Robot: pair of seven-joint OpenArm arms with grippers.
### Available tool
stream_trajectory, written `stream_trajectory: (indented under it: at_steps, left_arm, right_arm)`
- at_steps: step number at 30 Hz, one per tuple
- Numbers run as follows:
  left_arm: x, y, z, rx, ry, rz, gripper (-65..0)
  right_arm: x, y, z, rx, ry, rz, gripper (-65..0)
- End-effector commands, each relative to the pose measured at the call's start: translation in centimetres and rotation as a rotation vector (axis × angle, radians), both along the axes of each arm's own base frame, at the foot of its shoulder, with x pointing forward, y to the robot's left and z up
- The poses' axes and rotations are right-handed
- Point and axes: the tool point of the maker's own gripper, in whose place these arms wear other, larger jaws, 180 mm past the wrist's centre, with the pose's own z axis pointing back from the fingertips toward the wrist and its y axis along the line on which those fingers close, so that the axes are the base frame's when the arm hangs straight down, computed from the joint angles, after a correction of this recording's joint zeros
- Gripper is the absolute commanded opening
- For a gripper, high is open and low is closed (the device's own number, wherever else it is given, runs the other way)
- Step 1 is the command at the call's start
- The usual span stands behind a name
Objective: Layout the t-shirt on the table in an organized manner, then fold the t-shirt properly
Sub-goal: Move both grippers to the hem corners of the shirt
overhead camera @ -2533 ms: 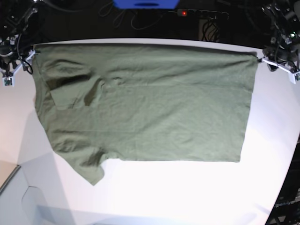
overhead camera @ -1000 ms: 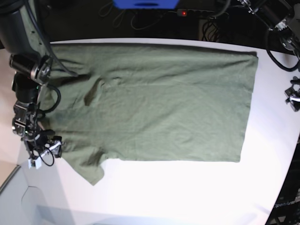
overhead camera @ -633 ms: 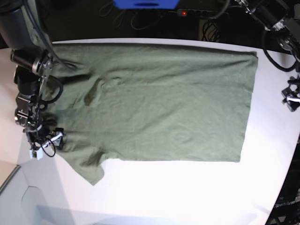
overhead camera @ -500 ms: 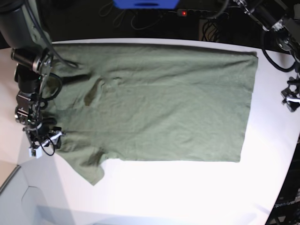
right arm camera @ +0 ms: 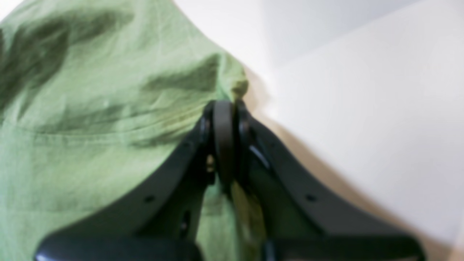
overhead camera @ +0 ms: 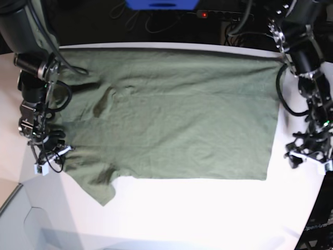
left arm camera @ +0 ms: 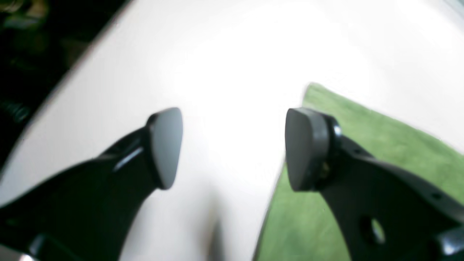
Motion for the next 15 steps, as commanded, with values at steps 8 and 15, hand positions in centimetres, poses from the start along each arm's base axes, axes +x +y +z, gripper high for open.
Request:
stream_trajectory:
  at_steps: [8,15]
  left_arm:
    - [5.6,-1.4,-2.4,0.022,-0.007,-0.067,-22.2]
    - [7.4,-4.2,-3.7,0.115,-0.002,-0.178,-22.2]
  right_arm:
    - [-0.5,-0.8,-0.3,-0.019,0.032,-0.003,-65.0]
    - [-0.6,-1.5,-0.1,-0.03,0.033,-0.01,-65.0]
